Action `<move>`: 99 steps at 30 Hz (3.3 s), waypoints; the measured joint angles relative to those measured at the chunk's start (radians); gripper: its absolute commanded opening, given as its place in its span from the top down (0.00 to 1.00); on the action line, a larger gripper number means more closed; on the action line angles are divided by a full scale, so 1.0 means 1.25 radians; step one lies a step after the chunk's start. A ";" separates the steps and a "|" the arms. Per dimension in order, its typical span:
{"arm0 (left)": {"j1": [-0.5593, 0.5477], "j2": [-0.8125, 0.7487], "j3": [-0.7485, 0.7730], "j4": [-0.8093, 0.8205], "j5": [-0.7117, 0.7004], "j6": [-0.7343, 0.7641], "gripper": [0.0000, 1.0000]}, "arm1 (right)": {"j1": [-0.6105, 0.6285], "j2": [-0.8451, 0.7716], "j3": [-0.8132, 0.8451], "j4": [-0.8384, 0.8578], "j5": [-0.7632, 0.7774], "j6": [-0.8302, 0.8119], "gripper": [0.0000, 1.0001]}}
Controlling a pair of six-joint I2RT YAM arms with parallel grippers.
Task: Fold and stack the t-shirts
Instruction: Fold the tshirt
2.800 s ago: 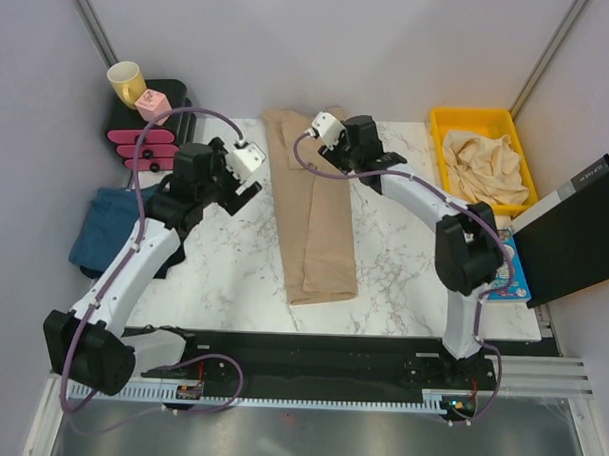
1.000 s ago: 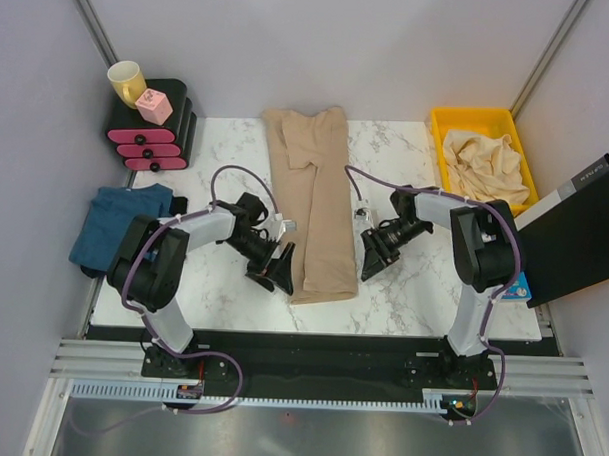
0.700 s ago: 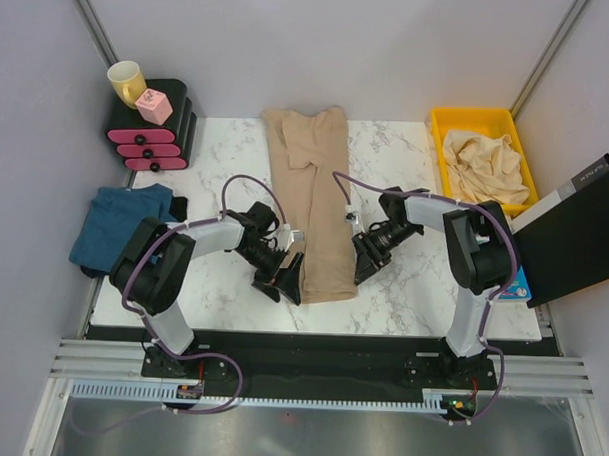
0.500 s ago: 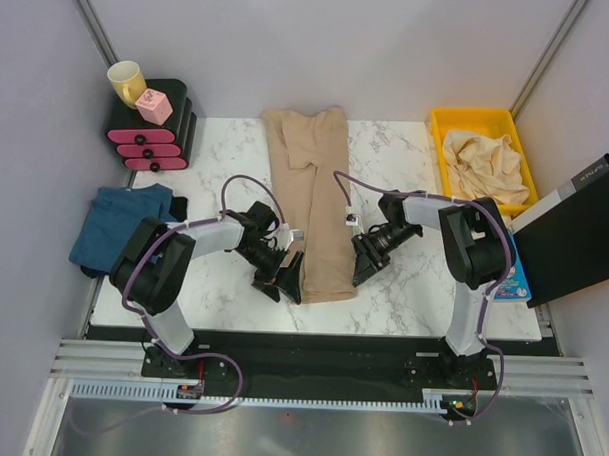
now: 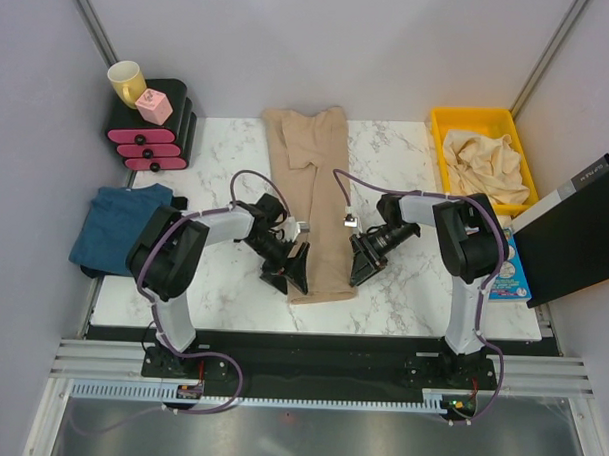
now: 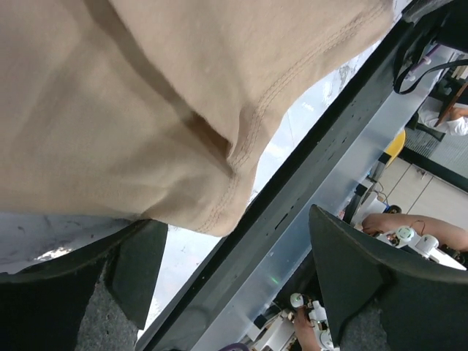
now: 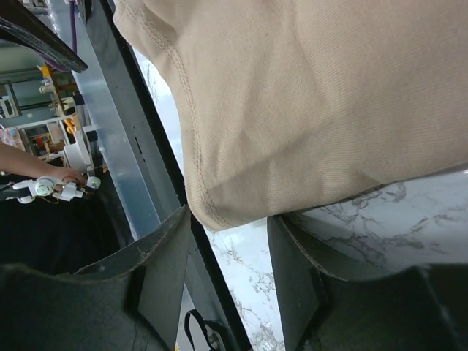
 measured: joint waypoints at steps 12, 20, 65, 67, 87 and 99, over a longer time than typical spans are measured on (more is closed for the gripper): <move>-0.046 0.026 0.031 0.015 -0.015 -0.005 0.39 | 0.003 0.004 0.002 -0.006 -0.010 -0.002 0.50; -0.056 0.032 0.030 0.028 -0.066 0.006 0.98 | 0.023 0.016 0.002 0.009 -0.003 -0.015 0.85; 0.115 0.076 0.494 -0.274 -0.075 0.222 0.93 | 0.007 0.101 0.557 -0.182 0.137 -0.122 0.95; 0.118 0.096 0.520 -0.278 -0.080 0.226 0.93 | 0.002 0.127 0.596 -0.184 0.143 -0.124 0.95; 0.148 0.320 0.820 -0.298 -0.123 0.268 0.93 | -0.019 0.295 0.874 -0.185 0.226 -0.140 0.98; 0.165 0.365 0.893 -0.290 -0.150 0.275 0.93 | -0.019 0.298 0.888 -0.086 0.272 -0.139 0.99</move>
